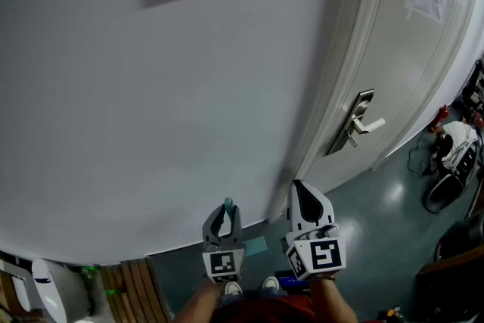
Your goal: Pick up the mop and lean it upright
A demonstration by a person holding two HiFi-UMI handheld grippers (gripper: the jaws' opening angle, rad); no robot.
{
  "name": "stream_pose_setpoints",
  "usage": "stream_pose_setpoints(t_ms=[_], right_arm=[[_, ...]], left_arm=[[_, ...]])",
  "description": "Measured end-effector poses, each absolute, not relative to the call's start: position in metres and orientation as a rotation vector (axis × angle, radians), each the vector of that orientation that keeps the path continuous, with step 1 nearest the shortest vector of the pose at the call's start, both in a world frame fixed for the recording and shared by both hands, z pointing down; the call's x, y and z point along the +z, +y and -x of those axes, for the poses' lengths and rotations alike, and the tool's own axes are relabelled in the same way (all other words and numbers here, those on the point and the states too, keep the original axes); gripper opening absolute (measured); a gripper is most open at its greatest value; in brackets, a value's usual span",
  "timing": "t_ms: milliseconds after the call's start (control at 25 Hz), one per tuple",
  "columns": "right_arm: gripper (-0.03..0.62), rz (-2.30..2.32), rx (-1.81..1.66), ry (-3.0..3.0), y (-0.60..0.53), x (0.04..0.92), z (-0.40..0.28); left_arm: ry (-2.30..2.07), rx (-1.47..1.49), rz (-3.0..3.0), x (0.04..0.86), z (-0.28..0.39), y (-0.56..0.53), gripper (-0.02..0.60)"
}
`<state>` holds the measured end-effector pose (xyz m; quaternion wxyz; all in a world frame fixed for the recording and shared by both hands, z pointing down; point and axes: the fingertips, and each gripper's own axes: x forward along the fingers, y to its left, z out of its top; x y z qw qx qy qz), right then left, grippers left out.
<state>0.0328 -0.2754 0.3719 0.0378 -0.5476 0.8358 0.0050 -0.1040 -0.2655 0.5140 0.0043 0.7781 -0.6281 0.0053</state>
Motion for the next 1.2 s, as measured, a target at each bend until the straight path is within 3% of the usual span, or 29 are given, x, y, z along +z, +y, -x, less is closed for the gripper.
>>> stream_pose_setpoints(t_ms=[1200], right_arm=[[0.015,1.667,0.036,2.575,-0.269,0.367,-0.028]], left_arm=[[-2.01,0.126,-2.344,0.525,0.117,-0.344,0.11]])
